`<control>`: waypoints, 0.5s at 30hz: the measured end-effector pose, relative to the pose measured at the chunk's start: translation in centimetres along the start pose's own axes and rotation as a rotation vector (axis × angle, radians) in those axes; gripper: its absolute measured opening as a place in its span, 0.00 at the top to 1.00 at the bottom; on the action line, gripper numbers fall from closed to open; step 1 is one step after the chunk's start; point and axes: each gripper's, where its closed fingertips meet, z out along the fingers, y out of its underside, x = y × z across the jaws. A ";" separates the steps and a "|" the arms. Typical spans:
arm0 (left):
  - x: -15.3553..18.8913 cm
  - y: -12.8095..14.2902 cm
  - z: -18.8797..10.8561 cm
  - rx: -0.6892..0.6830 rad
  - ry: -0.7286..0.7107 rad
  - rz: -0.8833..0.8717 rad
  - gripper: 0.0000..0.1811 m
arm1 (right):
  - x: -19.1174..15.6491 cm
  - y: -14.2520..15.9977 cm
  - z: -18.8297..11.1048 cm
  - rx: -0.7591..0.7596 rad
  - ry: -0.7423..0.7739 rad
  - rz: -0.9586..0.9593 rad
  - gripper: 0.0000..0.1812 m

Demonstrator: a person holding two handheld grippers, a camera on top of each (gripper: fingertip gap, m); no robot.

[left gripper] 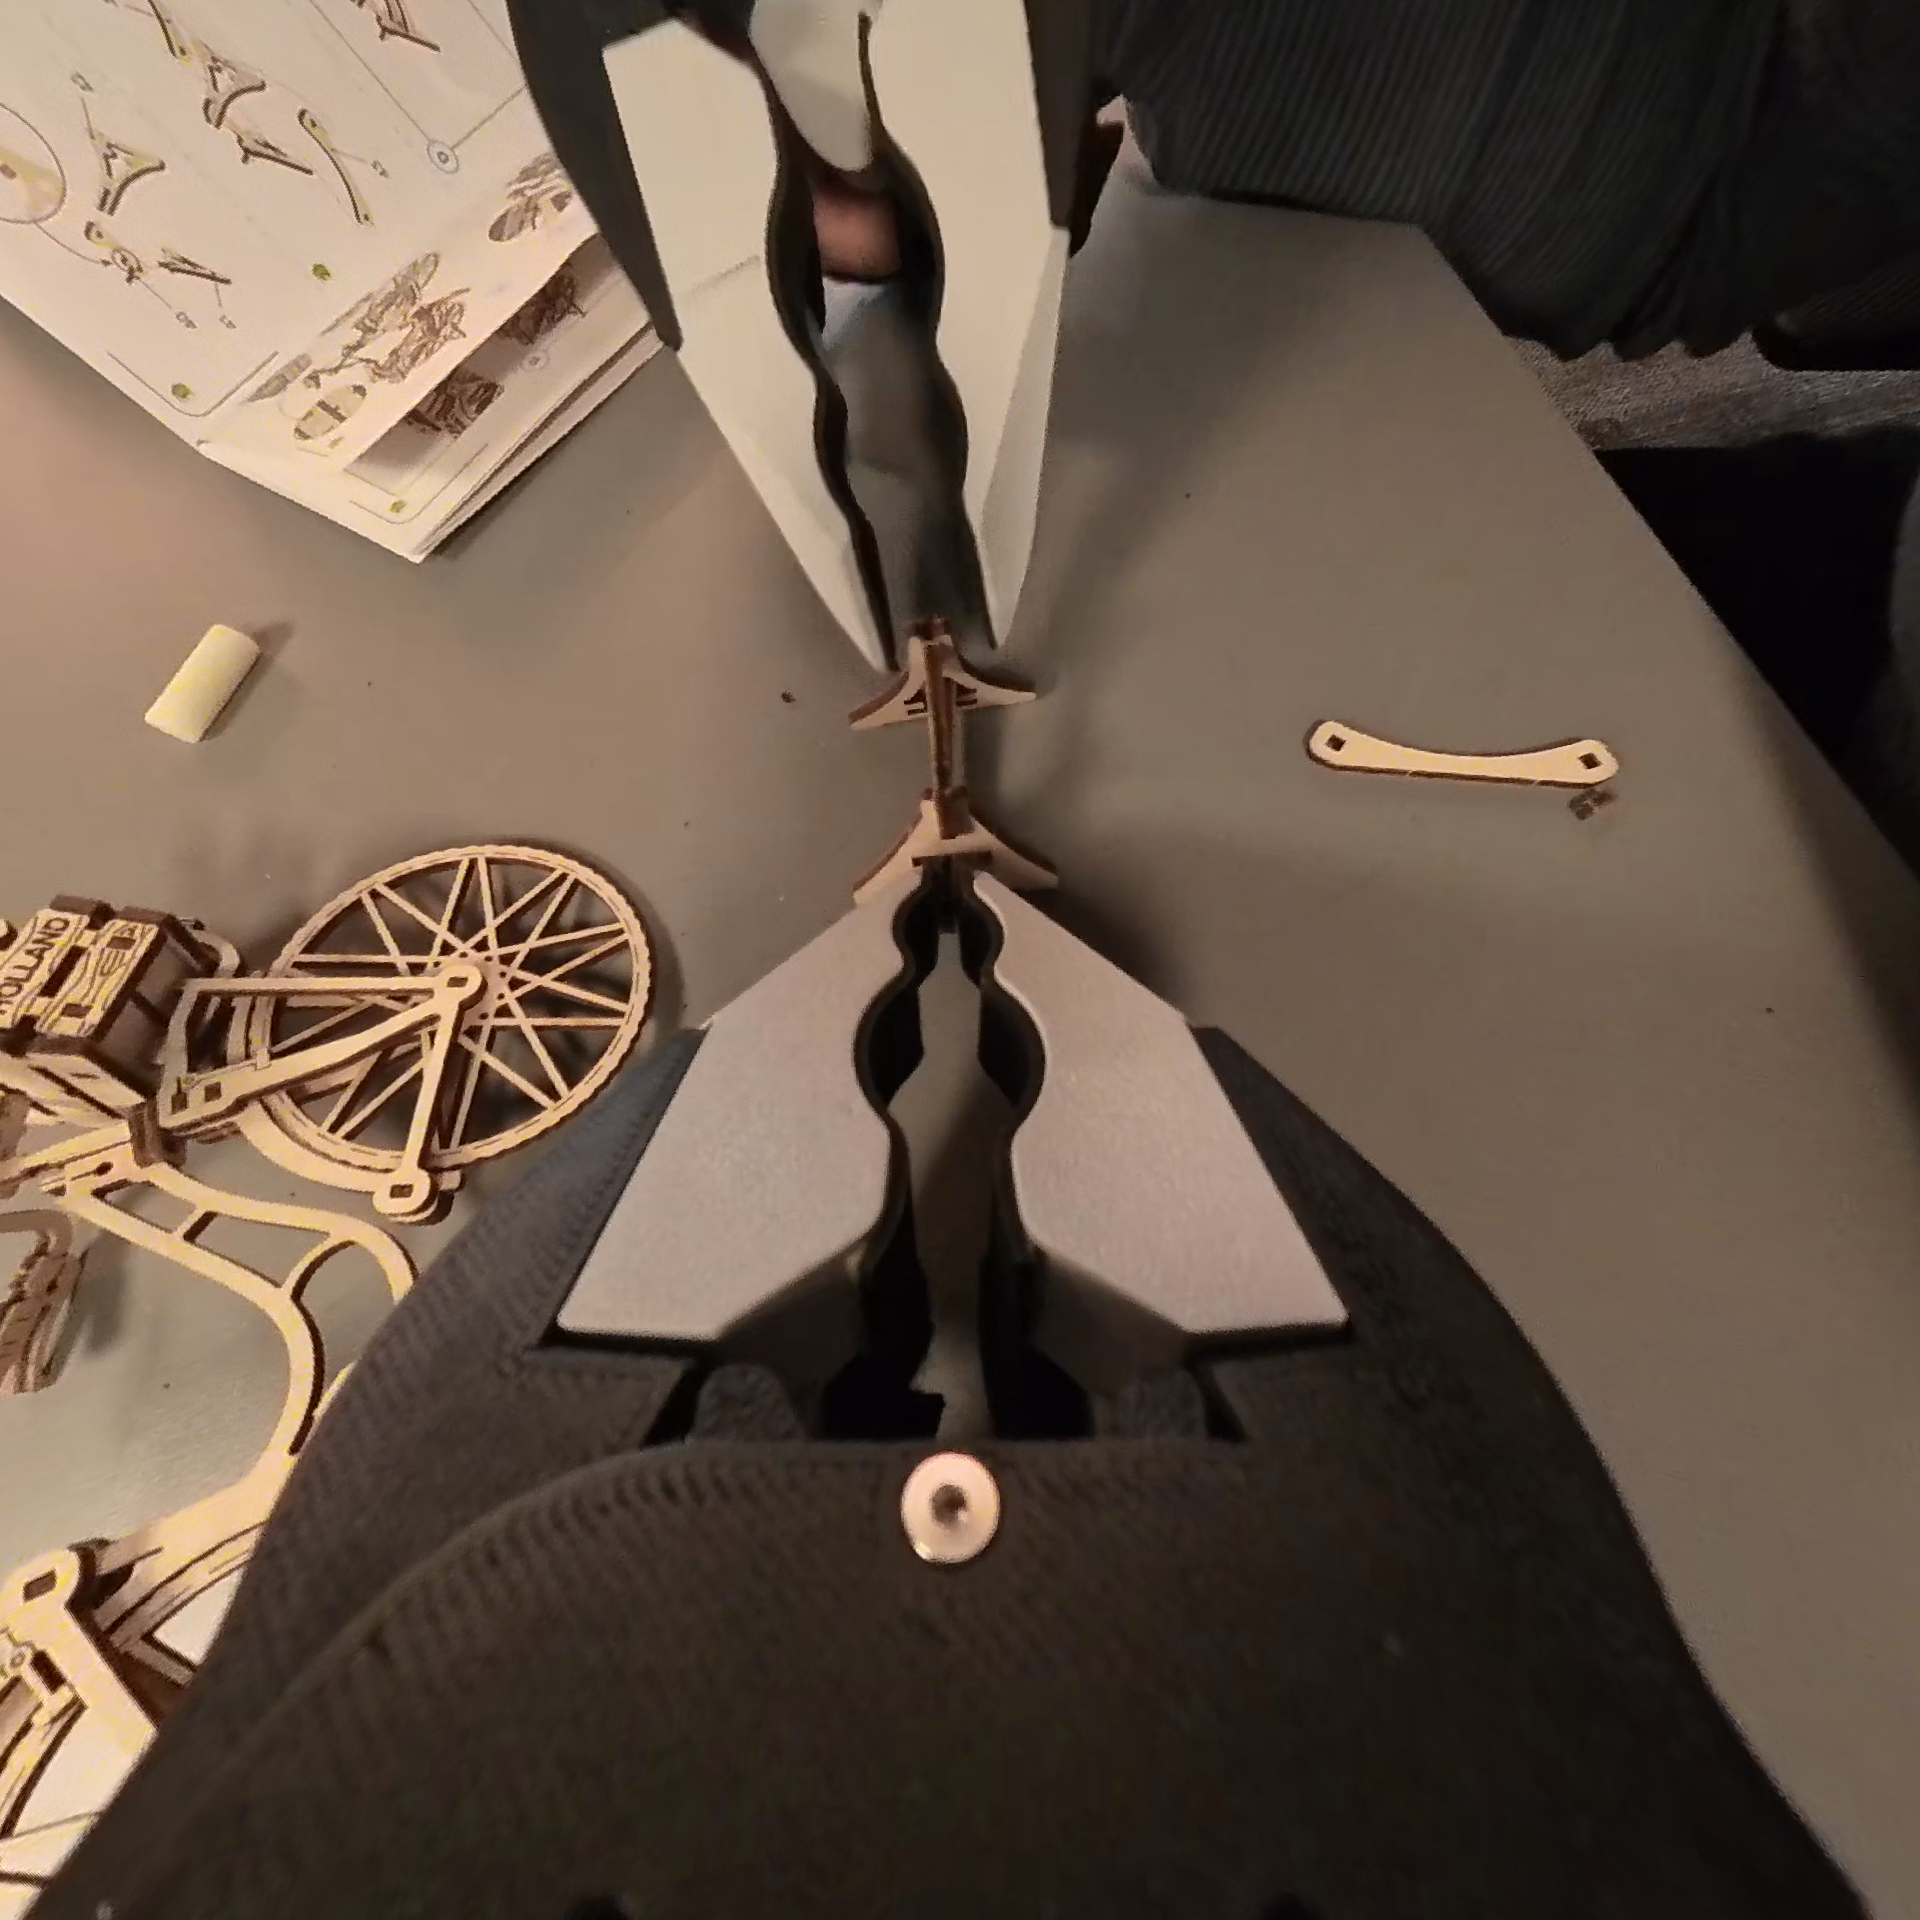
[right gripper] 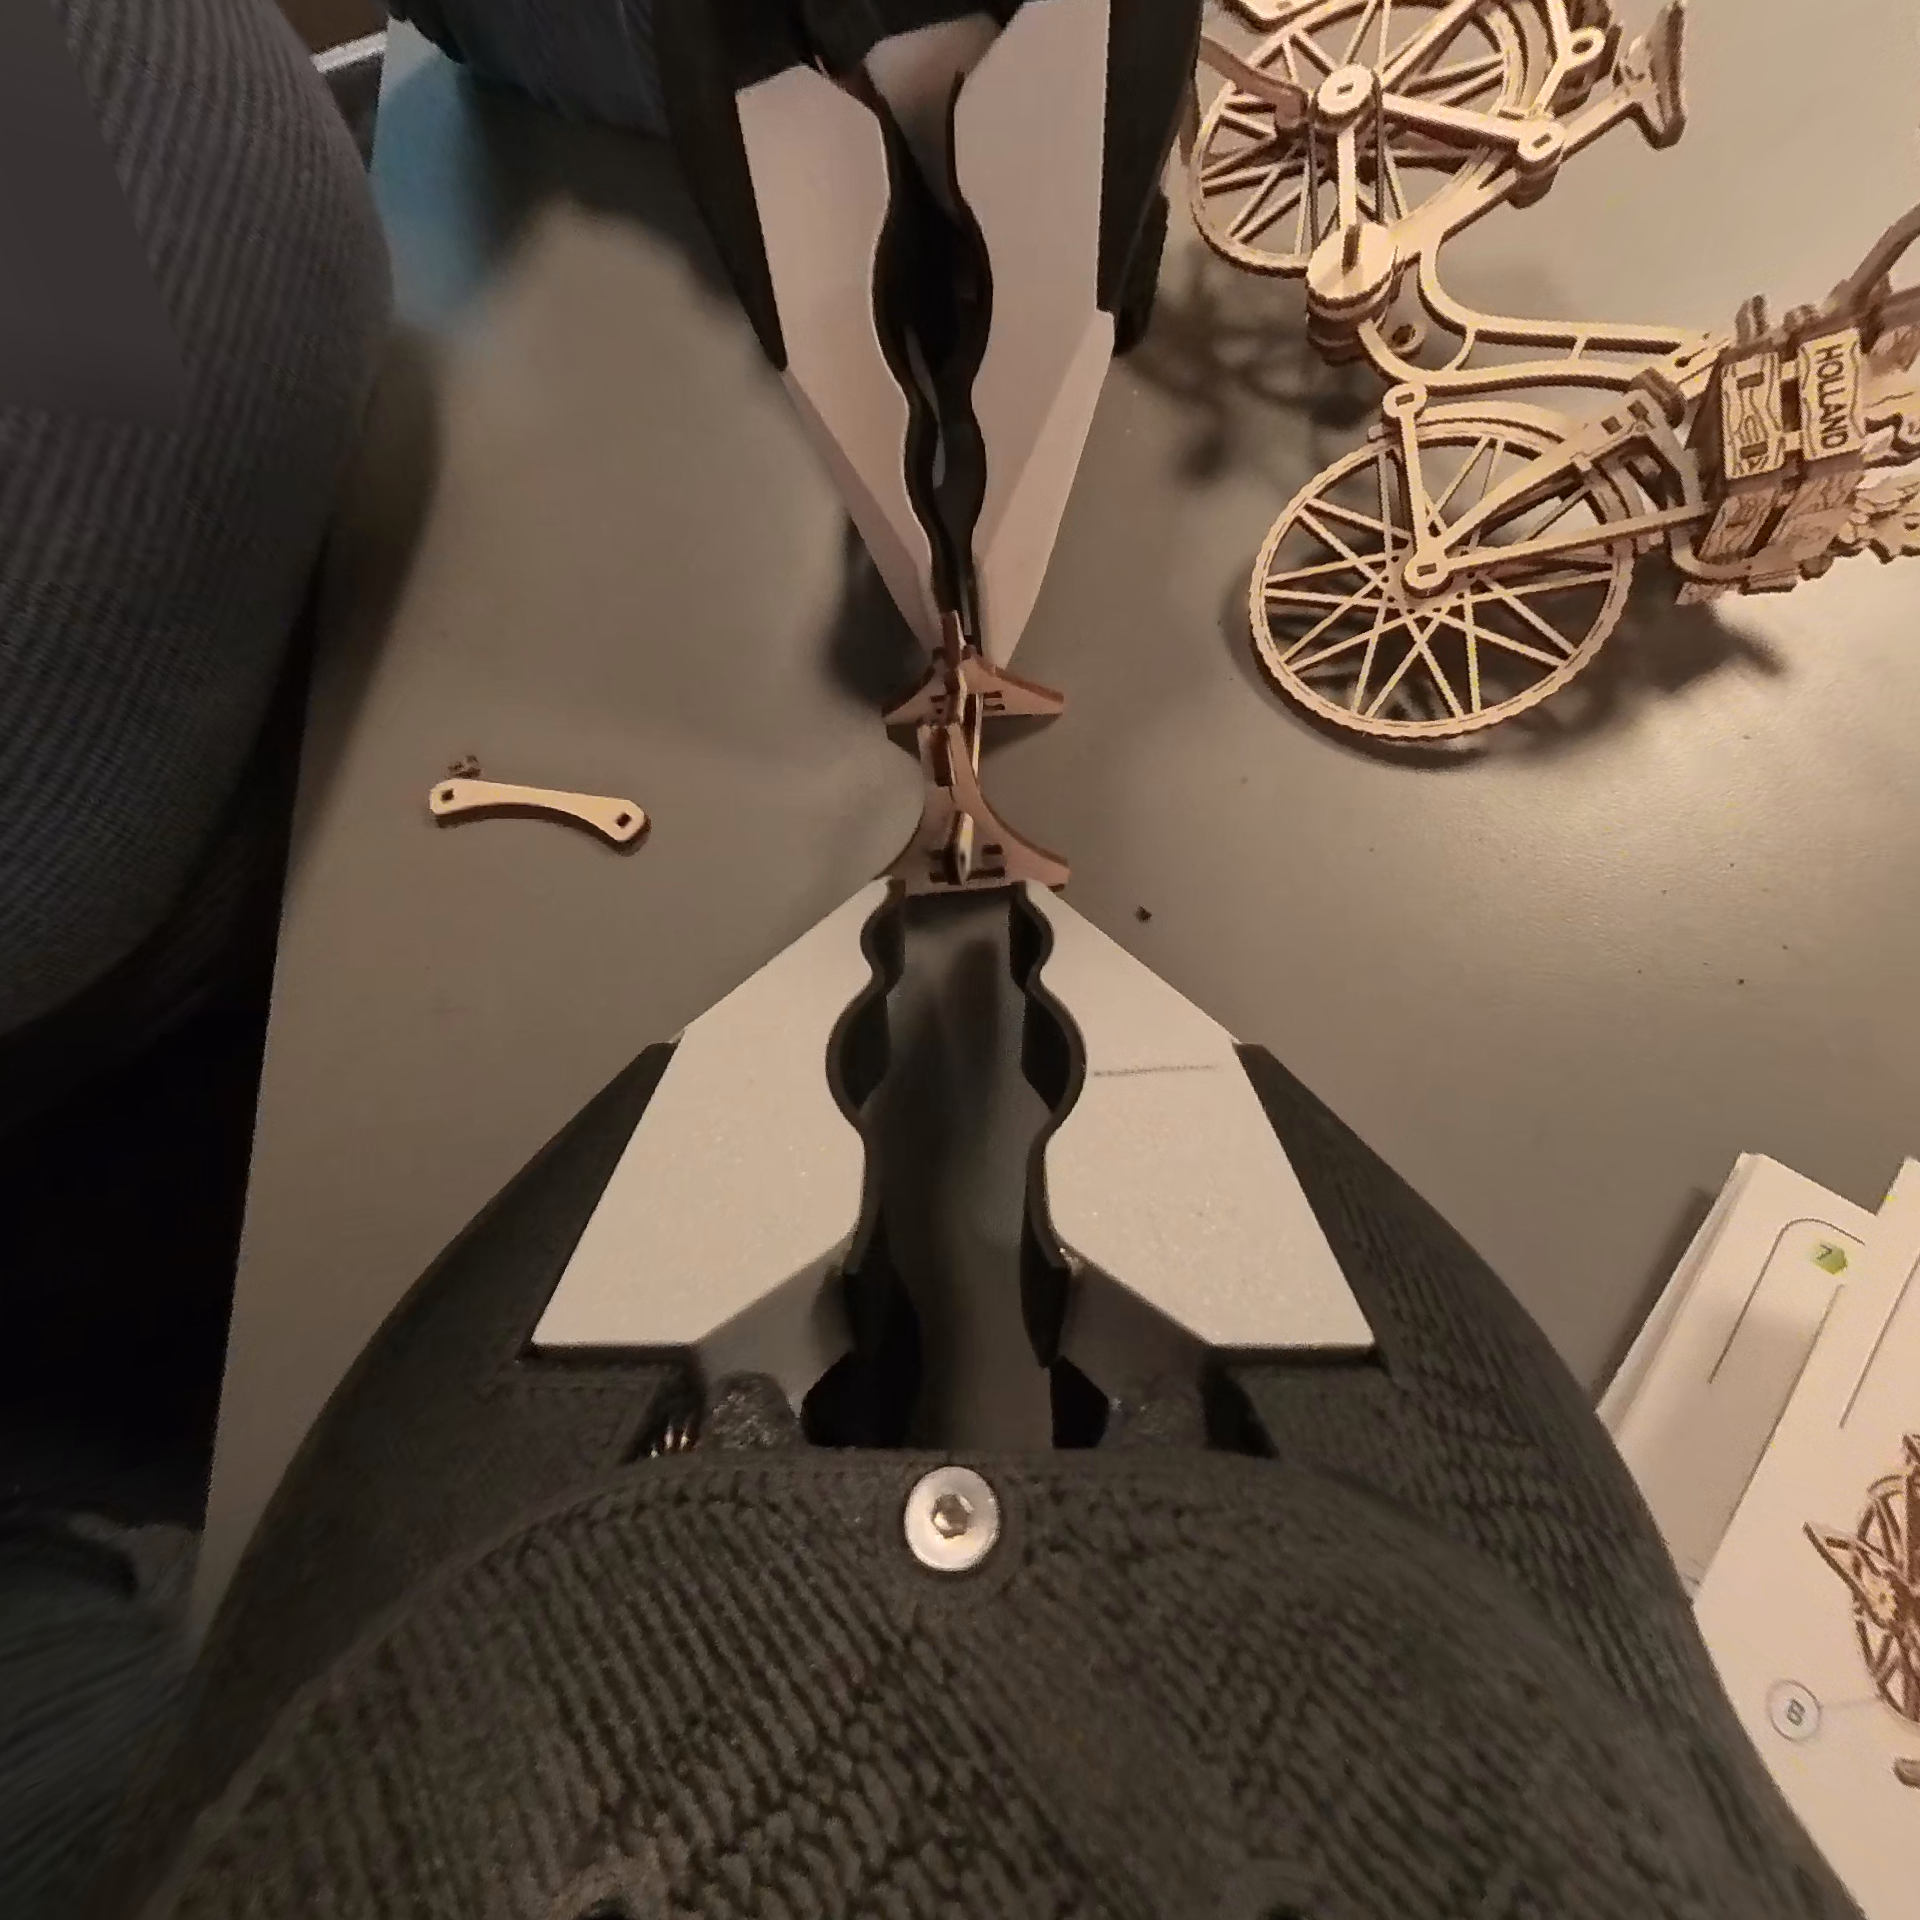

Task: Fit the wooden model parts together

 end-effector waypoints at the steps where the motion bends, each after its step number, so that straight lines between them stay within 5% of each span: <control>1: 0.0 0.0 0.0 0.000 0.001 -0.001 0.99 | -0.1 -0.1 0.0 0.002 -0.005 -0.005 0.90; 15: 0.0 0.0 0.0 -0.004 0.014 -0.008 0.98 | -0.4 -0.1 0.4 0.000 -0.024 -0.032 0.97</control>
